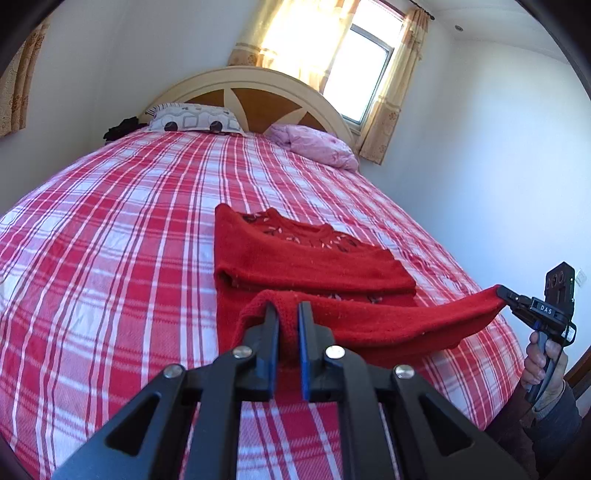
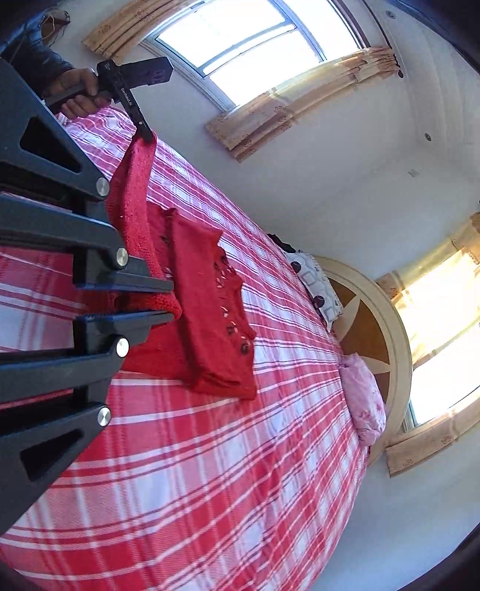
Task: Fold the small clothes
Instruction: 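Lift the hem with both tools and fold it up toward the collar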
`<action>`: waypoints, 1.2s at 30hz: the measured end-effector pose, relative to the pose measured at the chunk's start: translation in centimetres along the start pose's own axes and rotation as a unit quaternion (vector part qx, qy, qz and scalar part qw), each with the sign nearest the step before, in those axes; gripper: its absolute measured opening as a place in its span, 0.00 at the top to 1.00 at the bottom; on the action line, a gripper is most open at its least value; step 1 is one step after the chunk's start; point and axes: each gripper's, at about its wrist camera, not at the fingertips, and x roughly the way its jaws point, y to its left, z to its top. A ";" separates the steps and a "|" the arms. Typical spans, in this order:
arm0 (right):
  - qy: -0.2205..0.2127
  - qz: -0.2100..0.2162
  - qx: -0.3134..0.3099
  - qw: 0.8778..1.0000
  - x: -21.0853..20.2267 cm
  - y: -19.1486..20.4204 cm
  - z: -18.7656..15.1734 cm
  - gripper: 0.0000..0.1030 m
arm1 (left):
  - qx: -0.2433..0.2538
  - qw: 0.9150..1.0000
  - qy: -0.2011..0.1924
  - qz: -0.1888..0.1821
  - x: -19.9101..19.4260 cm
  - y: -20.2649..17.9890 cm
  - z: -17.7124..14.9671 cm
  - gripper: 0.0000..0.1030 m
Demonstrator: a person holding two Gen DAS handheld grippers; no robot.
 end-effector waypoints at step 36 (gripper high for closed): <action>0.043 -0.063 0.040 0.996 19.0 -6.8 12.9 0.92 | -0.035 0.997 0.052 0.042 17.6 4.3 12.9 0.92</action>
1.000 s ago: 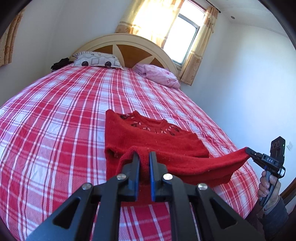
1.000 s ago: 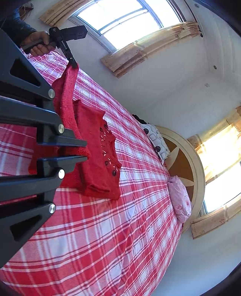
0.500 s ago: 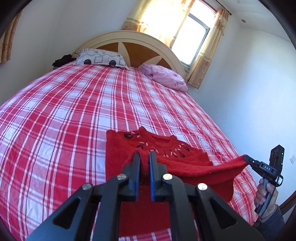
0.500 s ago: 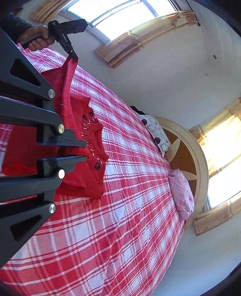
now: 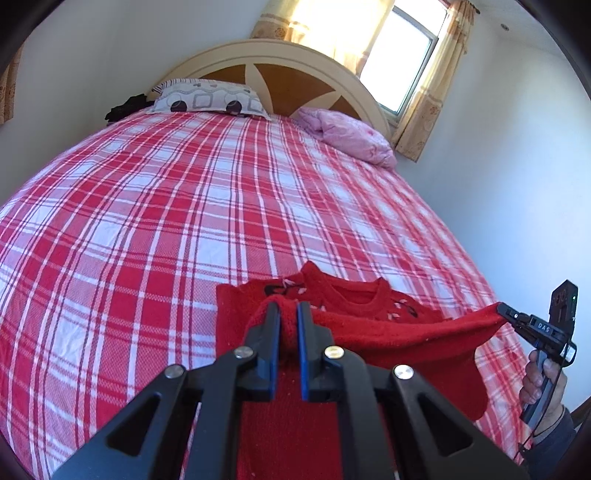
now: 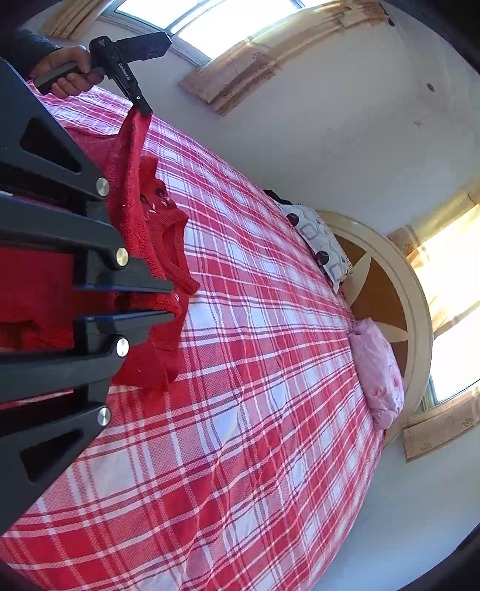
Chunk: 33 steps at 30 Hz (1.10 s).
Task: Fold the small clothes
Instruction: 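Lift the hem with both tools and fold it up toward the collar, then open both tools and release the hem onto the sweater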
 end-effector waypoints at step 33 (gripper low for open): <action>0.050 -0.074 -0.008 0.996 5.8 -3.7 -1.0 0.34 | 0.083 0.991 0.004 0.103 2.4 0.4 -3.4 0.28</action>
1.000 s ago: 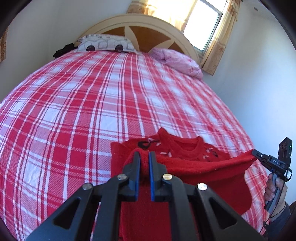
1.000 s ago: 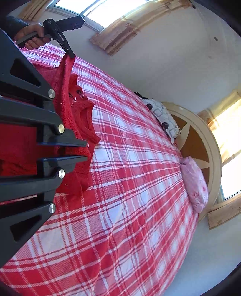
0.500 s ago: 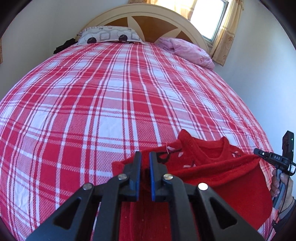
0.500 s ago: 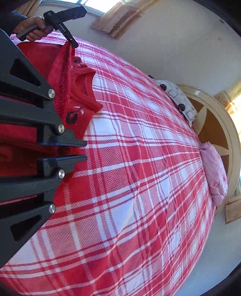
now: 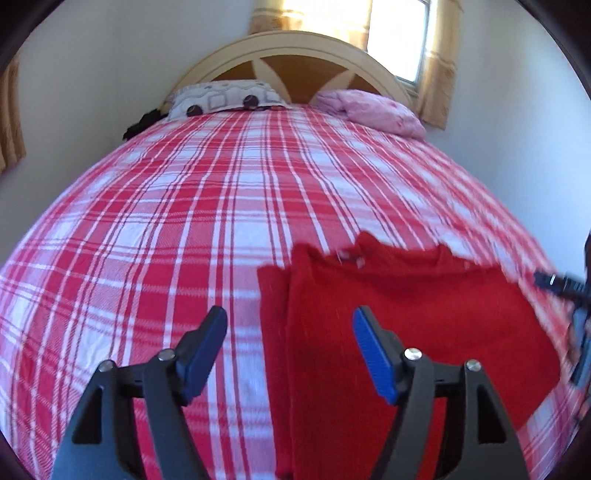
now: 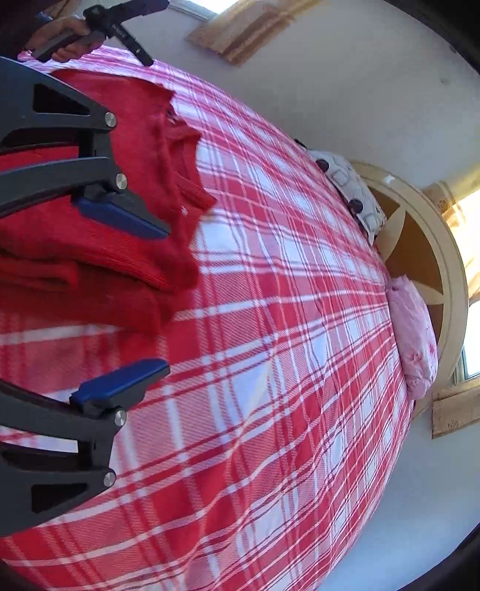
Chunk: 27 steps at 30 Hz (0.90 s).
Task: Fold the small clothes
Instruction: 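Open both tools and release the hem onto the sweater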
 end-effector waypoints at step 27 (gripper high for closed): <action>0.044 0.021 -0.078 0.996 -5.4 5.2 -10.1 0.34 | 0.001 0.997 0.066 0.026 -0.2 -1.1 -5.4 0.11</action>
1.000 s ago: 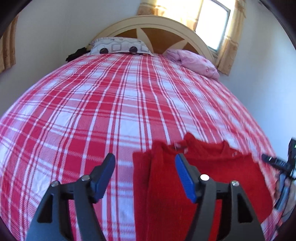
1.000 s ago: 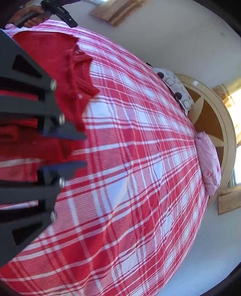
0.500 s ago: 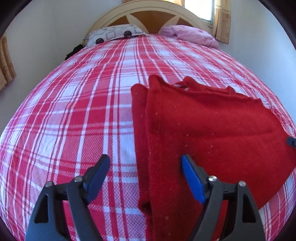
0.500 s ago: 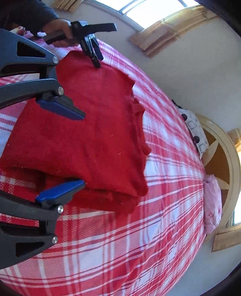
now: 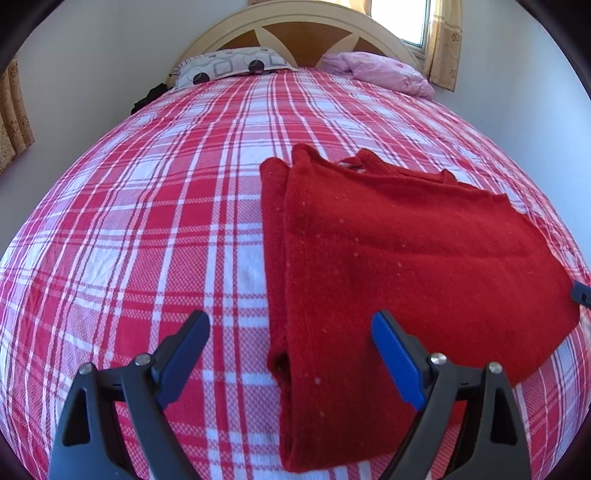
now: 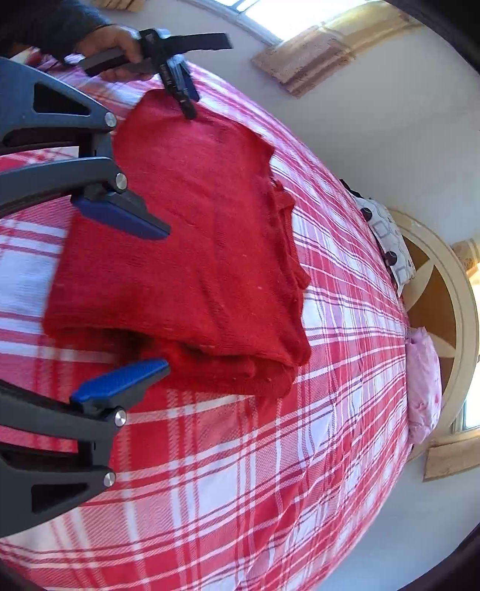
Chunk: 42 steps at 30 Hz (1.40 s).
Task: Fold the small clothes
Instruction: 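Open both tools and release the hem onto the sweater, then bring the right tool to the folded sweater edge beside the left tool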
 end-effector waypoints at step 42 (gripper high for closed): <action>-0.069 -0.094 -0.456 0.882 7.9 33.0 -11.1 0.34 | -0.234 0.952 -0.083 -0.177 -0.8 11.5 -4.9 0.00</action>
